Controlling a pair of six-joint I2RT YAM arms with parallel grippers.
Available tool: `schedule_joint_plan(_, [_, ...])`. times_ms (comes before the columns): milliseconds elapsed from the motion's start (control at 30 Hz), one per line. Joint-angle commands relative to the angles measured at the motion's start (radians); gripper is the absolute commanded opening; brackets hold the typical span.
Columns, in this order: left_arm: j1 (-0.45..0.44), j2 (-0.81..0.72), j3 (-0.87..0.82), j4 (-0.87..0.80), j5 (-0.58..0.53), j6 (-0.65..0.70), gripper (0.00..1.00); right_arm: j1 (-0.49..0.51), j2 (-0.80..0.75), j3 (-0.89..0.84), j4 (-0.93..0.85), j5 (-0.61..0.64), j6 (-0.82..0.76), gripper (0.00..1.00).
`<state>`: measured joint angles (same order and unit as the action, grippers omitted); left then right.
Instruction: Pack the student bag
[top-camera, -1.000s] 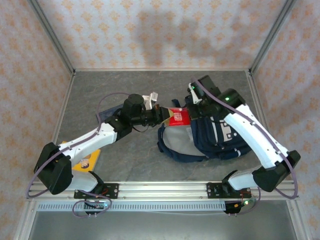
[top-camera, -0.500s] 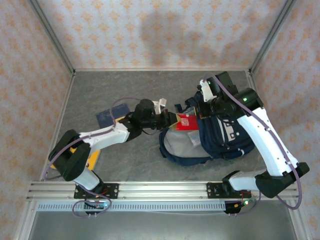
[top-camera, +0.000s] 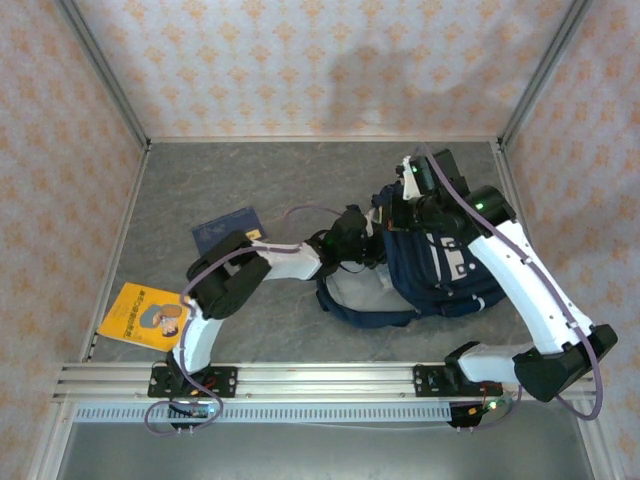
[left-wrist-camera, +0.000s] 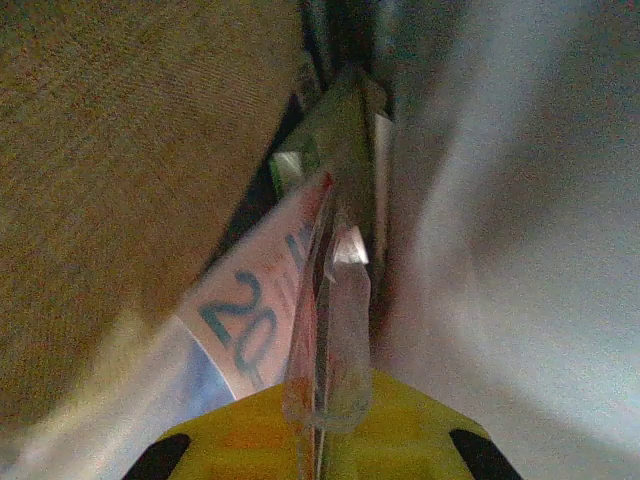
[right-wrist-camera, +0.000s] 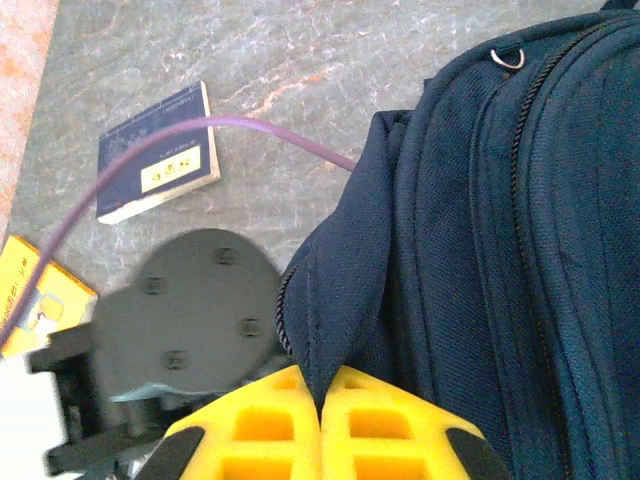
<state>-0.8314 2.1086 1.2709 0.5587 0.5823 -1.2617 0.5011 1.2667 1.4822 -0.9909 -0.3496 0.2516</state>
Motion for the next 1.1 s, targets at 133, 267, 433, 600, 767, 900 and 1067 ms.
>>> schedule_joint_plan(133, [-0.023, 0.078, 0.15, -0.086, -0.019, 0.023, 0.43, 0.001, -0.04, -0.051, 0.19, 0.066, 0.04, 0.0])
schedule_joint_plan(267, [0.005, -0.034, 0.096, -0.256, -0.024, 0.152, 0.63, -0.001, -0.039, -0.06, 0.174, 0.146, 0.008, 0.0])
schedule_joint_plan(433, [0.062, -0.231, -0.005, -0.472, -0.044, 0.293, 0.71, -0.001, -0.034, -0.067, 0.153, 0.201, -0.039, 0.0])
schedule_joint_plan(600, [0.116, -0.428, -0.109, -0.686, -0.116, 0.411, 0.71, -0.001, -0.029, -0.114, 0.166, 0.203, -0.053, 0.0])
schedule_joint_plan(767, [0.172, -0.561, -0.187, -0.806, -0.135, 0.466, 0.71, -0.001, -0.026, -0.165, 0.207, 0.181, -0.057, 0.0])
schedule_joint_plan(900, [0.235, -0.632, -0.235, -0.851, -0.149, 0.497, 0.71, -0.001, -0.002, -0.177, 0.214, 0.165, -0.068, 0.0])
schedule_joint_plan(1067, [0.343, -0.658, -0.237, -0.912, -0.173, 0.557, 0.66, -0.001, 0.015, -0.186, 0.211, 0.169, -0.081, 0.0])
